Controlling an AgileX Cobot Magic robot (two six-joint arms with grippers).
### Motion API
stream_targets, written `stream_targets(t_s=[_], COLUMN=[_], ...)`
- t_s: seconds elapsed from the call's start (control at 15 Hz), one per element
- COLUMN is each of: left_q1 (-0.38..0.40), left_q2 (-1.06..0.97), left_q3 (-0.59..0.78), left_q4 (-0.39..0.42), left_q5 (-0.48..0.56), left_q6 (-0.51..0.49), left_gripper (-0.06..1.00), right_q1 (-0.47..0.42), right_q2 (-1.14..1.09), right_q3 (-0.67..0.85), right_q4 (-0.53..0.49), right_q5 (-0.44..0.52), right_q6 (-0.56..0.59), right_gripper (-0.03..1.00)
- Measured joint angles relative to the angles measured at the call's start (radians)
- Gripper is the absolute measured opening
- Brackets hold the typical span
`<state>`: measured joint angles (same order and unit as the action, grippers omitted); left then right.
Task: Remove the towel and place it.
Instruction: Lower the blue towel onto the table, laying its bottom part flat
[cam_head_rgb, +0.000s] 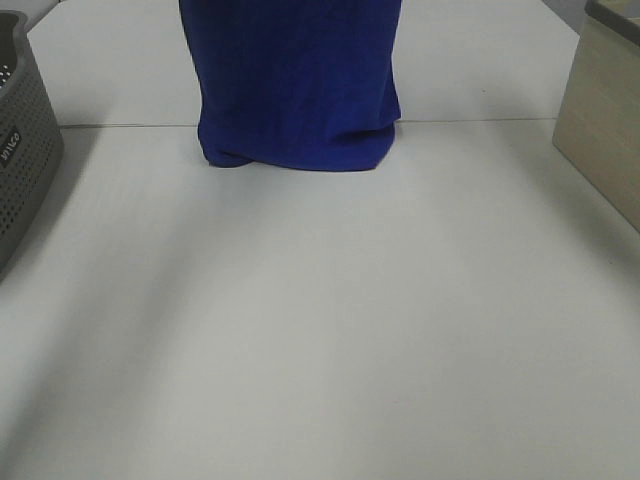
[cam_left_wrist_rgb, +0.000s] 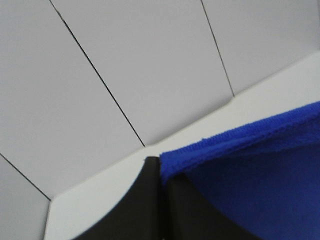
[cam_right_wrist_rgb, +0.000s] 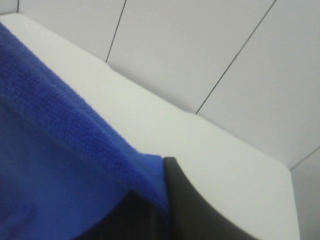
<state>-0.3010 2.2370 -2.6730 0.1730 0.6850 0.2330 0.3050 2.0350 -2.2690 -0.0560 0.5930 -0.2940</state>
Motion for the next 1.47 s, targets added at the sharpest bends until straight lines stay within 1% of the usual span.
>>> stream_targets(t_s=[0.07, 0.13, 0.2, 0.33, 0.4, 0.47, 0.6, 0.73, 0.87, 1.07, 1.2, 1.33, 1.4, 1.47], left_q1=[-0.002, -0.004, -0.004, -0.005, -0.005, -0.005, -0.005, -0.005, -0.005, -0.005, -0.005, -0.005, -0.006, -0.007], left_q2=[-0.038, -0.069, -0.087, -0.147, -0.167, -0.186, -0.216, -0.285, -0.375, -0.524, -0.598, -0.686, -0.759, -0.789], left_q3=[0.000, 0.000, -0.001, -0.001, 0.000, 0.014, 0.054, 0.206, 0.362, 0.551, 0.638, 0.749, 0.868, 0.946], left_q4=[-0.062, -0.104, -0.119, -0.152, -0.161, -0.164, -0.163, -0.162, -0.173, -0.206, -0.214, -0.250, -0.289, -0.304], left_q5=[0.121, 0.219, 0.261, 0.456, 0.506, 0.521, 0.529, 0.529, 0.529, 0.528, 0.528, 0.524, 0.520, 0.520], left_q6=[0.026, 0.049, 0.053, 0.062, 0.053, 0.031, 0.002, -0.018, -0.019, -0.016, -0.015, -0.015, -0.015, -0.014], left_gripper=[0.00, 0.00, 0.00, 0.00, 0.00, 0.00, 0.00, 0.00, 0.00, 0.00, 0.00, 0.00, 0.00, 0.00], right_q1=[0.001, 0.002, 0.002, 0.002, 0.002, 0.003, 0.005, 0.005, 0.005, 0.007, 0.011, 0.011, 0.011, 0.011], right_q2=[-0.042, -0.088, -0.109, -0.172, -0.190, -0.197, -0.197, -0.198, -0.221, -0.325, -0.382, -0.456, -0.531, -0.564], right_q3=[0.000, 0.000, 0.000, 0.000, -0.001, -0.005, -0.007, -0.006, 0.047, 0.212, 0.288, 0.381, 0.503, 0.570], right_q4=[0.026, 0.056, 0.075, 0.157, 0.196, 0.225, 0.251, 0.277, 0.292, 0.351, 0.383, 0.408, 0.421, 0.431], right_q5=[0.120, 0.212, 0.260, 0.419, 0.505, 0.570, 0.603, 0.609, 0.612, 0.612, 0.612, 0.610, 0.607, 0.606], right_q6=[0.000, 0.000, 0.000, 0.000, 0.000, 0.000, 0.001, 0.038, 0.052, 0.069, 0.069, 0.070, 0.071, 0.071], right_gripper=[0.02, 0.02, 0.02, 0.02, 0.02, 0.02, 0.02, 0.02, 0.02, 0.02, 0.02, 0.02, 0.02, 0.02])
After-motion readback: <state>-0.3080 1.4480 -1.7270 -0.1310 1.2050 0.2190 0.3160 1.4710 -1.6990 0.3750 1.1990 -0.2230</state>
